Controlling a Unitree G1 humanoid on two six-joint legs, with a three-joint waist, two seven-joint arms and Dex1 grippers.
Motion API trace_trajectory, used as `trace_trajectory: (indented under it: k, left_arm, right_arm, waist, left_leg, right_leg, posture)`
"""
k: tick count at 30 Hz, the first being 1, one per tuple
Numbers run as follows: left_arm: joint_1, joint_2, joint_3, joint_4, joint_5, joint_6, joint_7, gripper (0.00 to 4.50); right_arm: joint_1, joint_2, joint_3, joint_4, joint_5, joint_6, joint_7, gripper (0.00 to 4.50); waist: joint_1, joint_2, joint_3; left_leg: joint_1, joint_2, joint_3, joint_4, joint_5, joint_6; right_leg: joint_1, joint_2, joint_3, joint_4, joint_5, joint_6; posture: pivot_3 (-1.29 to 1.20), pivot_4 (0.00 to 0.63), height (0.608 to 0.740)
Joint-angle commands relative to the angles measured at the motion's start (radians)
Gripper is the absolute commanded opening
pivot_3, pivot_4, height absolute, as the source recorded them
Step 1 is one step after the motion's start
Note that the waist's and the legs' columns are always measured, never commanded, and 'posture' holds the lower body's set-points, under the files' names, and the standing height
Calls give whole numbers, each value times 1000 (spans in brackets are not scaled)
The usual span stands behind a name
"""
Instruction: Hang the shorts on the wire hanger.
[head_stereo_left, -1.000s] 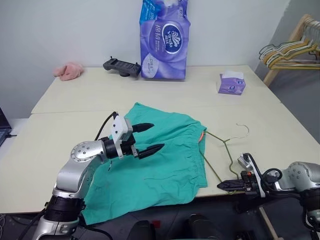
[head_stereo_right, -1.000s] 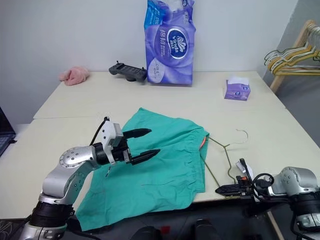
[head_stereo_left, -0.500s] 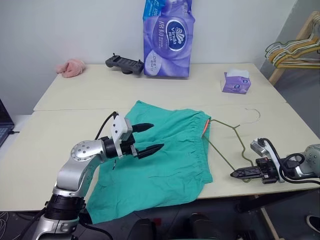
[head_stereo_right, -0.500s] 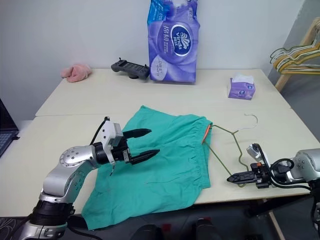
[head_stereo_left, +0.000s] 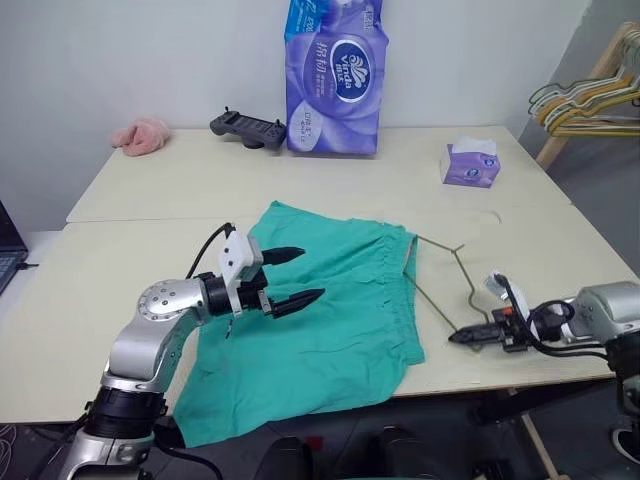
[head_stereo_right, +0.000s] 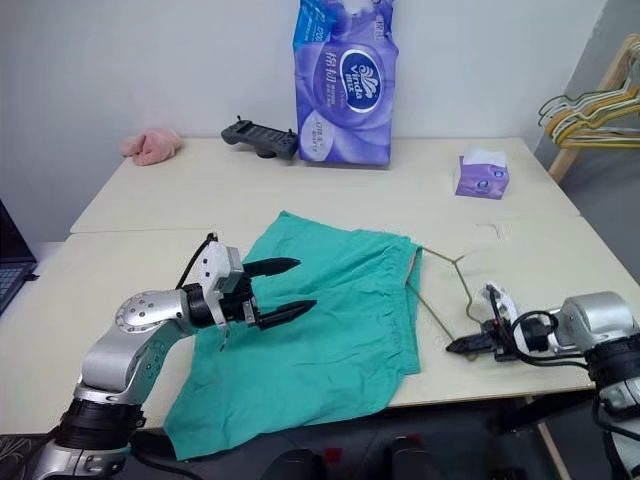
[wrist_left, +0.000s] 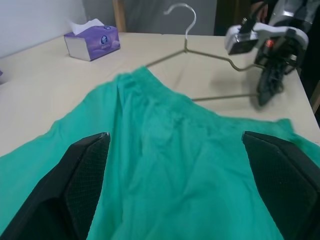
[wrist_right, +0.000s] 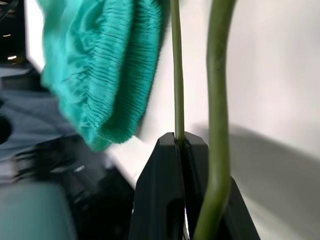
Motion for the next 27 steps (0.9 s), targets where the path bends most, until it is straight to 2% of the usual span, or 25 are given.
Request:
trace_trajectory:
  k: [1,5,10,14,16,20,23,27]
  left_arm:
    - [-55,6,11,36,13,-43,-18,4491]
    - [-172,1,-3,180,62,-124,-50,4491]
    - [-374,6,-18,397,122,-228,-116,4491]
    - [-707,25,-68,697,195,-314,-274,4491]
    - [-831,8,-84,835,228,-374,-312,4491]
    - [-995,-31,-104,1042,289,-478,-371,4491]
    - [-1097,-56,-151,1155,349,-528,-474,4491]
    - [-1181,-80,-189,1273,439,-603,-484,4491]
  right_arm:
    - [-40,-42,-37,-3,-23,-32,39,0]
    - [-26,-111,-6,-86,-121,-200,72,0]
    - [-68,-104,-26,-113,-217,-339,21,0]
    - [-118,-78,40,-111,-452,-665,-118,0]
    - [-149,-46,48,-78,-517,-735,-171,0]
    - [-191,-2,49,-78,-590,-791,-203,0]
    - [-231,29,44,-151,-616,-762,-215,0]
    - [-256,40,40,-227,-669,-766,-226,0]
  waist:
    - [1,0,0]
    - [10,0,0]
    - [8,0,0]
    - [0,1,0]
    - [-3,1,-1]
    - [-5,8,-6]
    - [-7,11,-8]
    - [-7,11,-8]
  left_leg:
    - [0,0,0,0,0,0]
    - [-3,-1,-1,0,0,0]
    - [-2,-1,1,1,0,0]
    - [-4,-1,1,1,0,0]
    - [-10,-2,4,2,1,1]
    - [-11,-2,7,2,1,0]
    - [-13,-2,9,1,1,0]
    - [-25,-2,12,4,2,-1]
  right_leg:
    - [0,0,0,0,0,0]
    - [-2,-1,-1,0,0,0]
    - [-2,0,0,0,0,0]
    - [-4,1,-1,1,1,1]
    - [-10,2,-1,1,2,2]
    - [-11,1,2,1,2,2]
    - [-15,1,4,1,2,2]
    - [-32,1,6,9,2,2]
  posture:
    - [0,62,740]
    - [-11,59,740]
    - [-15,56,740]
    - [-18,39,740]
    - [-16,33,740]
    - [-17,26,740]
    - [-27,15,740]
    - [-43,8,740]
